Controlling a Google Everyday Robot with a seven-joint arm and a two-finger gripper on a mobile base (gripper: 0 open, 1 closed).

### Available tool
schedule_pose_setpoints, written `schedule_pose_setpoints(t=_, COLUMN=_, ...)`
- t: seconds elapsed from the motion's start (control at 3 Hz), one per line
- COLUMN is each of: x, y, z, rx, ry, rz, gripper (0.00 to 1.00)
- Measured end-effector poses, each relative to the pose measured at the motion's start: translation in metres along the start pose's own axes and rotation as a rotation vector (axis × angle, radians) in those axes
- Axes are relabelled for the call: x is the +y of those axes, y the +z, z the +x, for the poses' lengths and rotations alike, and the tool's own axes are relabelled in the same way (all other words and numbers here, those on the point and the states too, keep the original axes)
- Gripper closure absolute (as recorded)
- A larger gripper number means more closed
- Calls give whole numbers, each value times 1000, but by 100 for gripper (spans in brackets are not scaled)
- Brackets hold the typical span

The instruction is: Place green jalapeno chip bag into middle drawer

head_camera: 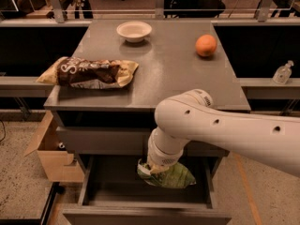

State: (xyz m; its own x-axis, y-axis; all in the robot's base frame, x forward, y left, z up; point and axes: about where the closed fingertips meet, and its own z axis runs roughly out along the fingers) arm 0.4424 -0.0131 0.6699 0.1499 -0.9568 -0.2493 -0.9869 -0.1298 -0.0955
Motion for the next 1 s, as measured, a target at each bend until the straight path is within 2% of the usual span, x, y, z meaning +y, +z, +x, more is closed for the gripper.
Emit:
schedule_pose_setpoints(t=0.33, x=-11, y=31, z=10, rx=27, ry=-12, rz=-18, gripper=100)
schedule_pose_setpoints(t=0.67, x=-28, y=78, z=17, rx=35, ry=-46, rz=-28, gripper=100)
schedule_pose_setpoints(t=1.0, x=-47, y=127, z=19, rx=3, ry=-81, rz=-38, gripper=100)
